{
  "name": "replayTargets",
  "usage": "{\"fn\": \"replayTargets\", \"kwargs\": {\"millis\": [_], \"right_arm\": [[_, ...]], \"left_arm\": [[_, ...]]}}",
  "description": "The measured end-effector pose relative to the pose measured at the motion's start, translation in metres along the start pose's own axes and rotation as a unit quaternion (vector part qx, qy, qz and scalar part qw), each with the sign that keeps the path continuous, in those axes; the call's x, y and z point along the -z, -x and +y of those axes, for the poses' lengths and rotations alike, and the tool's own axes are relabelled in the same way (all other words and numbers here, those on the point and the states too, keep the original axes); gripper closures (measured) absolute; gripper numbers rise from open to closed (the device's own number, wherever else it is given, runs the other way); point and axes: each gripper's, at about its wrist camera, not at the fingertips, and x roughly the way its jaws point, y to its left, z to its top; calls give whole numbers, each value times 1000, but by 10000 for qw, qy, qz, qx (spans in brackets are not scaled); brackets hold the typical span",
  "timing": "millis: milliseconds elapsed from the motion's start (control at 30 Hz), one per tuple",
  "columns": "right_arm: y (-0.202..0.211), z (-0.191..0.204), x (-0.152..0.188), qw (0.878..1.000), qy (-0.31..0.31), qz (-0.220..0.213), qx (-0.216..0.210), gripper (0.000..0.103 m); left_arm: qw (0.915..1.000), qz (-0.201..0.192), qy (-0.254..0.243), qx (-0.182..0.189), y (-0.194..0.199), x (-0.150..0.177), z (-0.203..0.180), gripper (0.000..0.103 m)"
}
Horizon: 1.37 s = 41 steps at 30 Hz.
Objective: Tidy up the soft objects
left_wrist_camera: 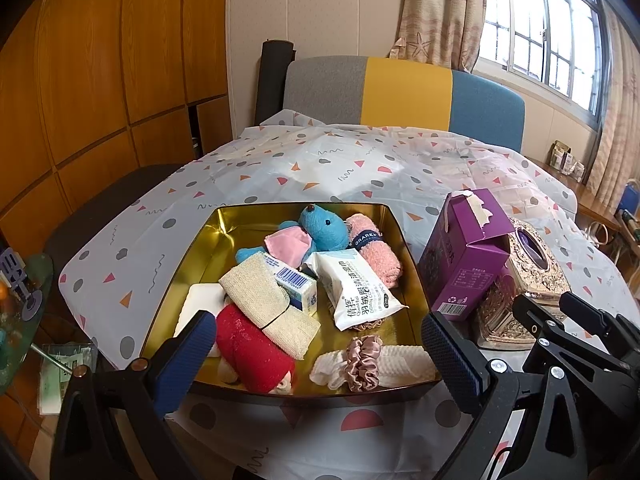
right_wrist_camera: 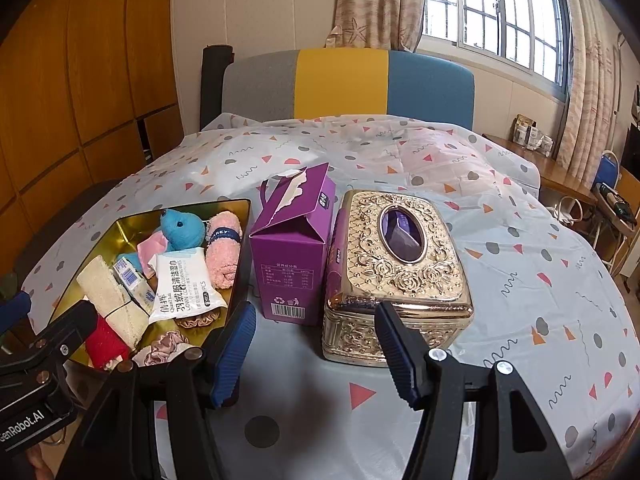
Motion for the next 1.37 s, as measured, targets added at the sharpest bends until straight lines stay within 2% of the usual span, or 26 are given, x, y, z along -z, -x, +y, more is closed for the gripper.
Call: {"fn": "replayTargets", "kwargs": {"millis": [900,1067,1233,1333,1367], "right_arm": [[-2,-2,3,10000,-13,66,-5,40],[-4,-3,3,10000,-30,85,-2,40],[-4,-7,4,9999,-78,98,16,40],[-2,-14,2,9998,-159,51,48,40],[1,-19,1,9997,-248,-6,77,40]], "left_arm": [[10000,59,-59,23,-3,2,-2,0],[9999,-46,-88,65,-3,3,-3,1],[9998,-90,-147,56,-4,4,-3,10],[9998,-77,-156,74,-5,3,-2,9],[9998,-34,-154,114,-6,2,-2,5]]}}
